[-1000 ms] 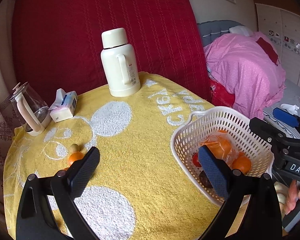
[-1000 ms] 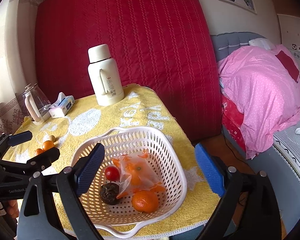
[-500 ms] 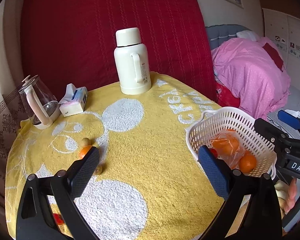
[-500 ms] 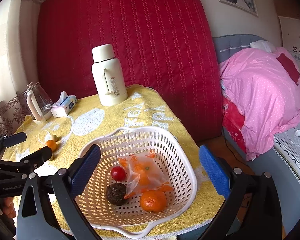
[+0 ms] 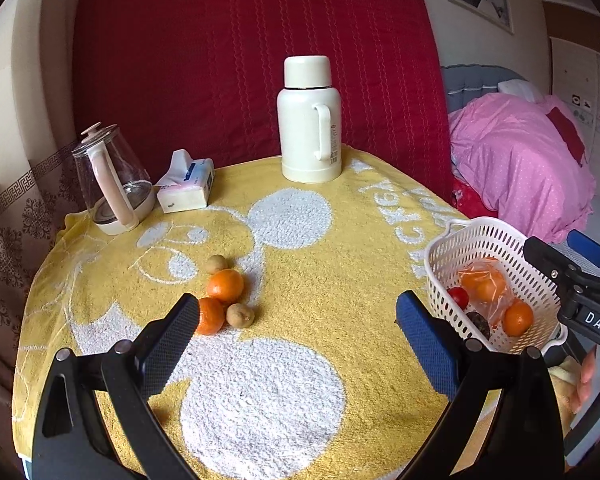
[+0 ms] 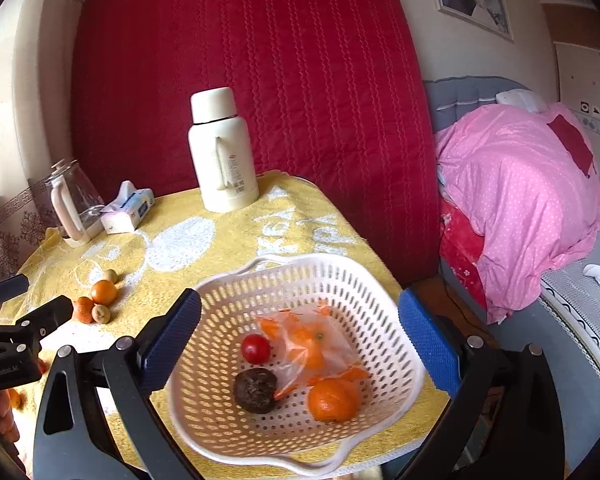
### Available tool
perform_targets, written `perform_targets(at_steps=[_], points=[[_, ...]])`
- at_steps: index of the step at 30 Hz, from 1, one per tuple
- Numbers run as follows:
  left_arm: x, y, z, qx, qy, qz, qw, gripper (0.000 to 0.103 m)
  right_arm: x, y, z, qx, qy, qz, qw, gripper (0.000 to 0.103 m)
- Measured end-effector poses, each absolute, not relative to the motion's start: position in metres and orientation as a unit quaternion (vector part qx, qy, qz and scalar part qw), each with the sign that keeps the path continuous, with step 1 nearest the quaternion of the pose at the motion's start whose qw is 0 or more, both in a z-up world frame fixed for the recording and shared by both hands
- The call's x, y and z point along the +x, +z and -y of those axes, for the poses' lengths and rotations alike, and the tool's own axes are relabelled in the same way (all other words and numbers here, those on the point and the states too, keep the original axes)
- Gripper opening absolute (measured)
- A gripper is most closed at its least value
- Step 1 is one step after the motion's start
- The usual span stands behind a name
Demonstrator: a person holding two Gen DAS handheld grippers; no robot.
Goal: Organize fruits
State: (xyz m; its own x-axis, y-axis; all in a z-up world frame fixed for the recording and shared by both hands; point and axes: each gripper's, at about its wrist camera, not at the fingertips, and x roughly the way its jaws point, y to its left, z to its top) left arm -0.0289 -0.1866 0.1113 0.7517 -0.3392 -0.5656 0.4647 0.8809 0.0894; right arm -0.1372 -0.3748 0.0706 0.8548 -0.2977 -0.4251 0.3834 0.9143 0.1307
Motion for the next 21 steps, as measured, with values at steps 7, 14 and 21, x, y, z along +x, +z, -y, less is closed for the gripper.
perform_targets(at_steps=[7,14,21], points=[[-0.028,0.11,0.151,0.094,-0.194,-0.281,0.935,0.098,-0.131,0.078,0.348,0.094,-0.147,-0.19,0.966,0.1],[-0.027,0.106,0.109,0.071,-0.171,-0.291,0.939,0.098,-0.111,0.082,0.31,0.081,-0.073,-0.209,0.972,0.1],[-0.034,0.106,0.054,0.018,-0.176,-0.283,0.943,0.098,-0.095,0.083,0.268,0.064,-0.035,-0.212,0.974,0.1]])
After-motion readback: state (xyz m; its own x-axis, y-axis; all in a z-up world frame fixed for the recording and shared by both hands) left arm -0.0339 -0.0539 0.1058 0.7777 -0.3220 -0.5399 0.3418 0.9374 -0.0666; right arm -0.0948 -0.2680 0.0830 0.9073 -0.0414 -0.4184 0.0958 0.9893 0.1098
